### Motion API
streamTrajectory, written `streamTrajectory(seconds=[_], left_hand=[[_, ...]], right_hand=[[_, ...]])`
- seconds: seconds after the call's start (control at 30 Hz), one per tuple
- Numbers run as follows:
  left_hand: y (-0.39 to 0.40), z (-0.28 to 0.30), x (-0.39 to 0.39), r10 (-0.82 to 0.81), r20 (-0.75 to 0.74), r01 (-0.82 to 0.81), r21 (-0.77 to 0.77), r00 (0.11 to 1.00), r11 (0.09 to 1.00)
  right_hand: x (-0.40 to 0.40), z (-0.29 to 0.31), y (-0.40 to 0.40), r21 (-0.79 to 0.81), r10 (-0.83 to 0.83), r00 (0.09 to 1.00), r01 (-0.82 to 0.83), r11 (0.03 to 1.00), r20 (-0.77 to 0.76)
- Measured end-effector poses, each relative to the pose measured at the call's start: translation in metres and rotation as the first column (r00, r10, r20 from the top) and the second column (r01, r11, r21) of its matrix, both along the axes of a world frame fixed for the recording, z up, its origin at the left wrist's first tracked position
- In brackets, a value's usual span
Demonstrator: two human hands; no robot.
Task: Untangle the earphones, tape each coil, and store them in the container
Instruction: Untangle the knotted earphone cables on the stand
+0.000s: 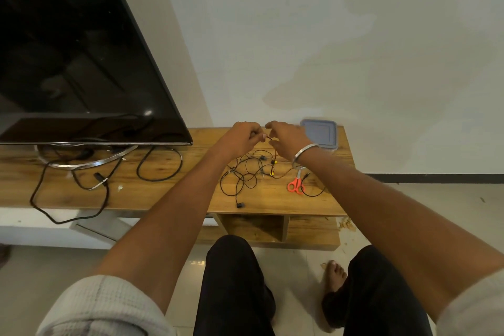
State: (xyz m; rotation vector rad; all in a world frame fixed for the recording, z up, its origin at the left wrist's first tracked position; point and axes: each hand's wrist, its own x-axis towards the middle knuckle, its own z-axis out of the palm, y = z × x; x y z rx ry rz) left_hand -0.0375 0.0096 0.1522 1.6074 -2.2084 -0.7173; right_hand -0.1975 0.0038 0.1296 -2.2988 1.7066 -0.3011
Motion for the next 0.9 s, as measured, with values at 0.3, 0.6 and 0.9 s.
streamTrajectory(seconds=[0.3,0.6,0.9], left_hand=[[0.0,-0.006,0.013,0.018,0.016,-0.018,-0.002,1.0,1.0],[0.001,-0.012,0.023,0.029,0.03,-0.029,0.018,0.999,0.999],[0.002,-0.01,-0.002,-0.026,0.02,0.026,-0.018,0.999,1.0]], right_hand=[[-0.011,0.0,-0.007,-0.107,-0.088,0.991,0.077,0.991,-0.101],[-0.031,-0.007,-0.006,-0.036,-0.254,0.964,0.252,0.967,-0.085],[0.001,-0.003,0.001,-0.023,0.055,0.996,-0.056,0.998,-0.064]])
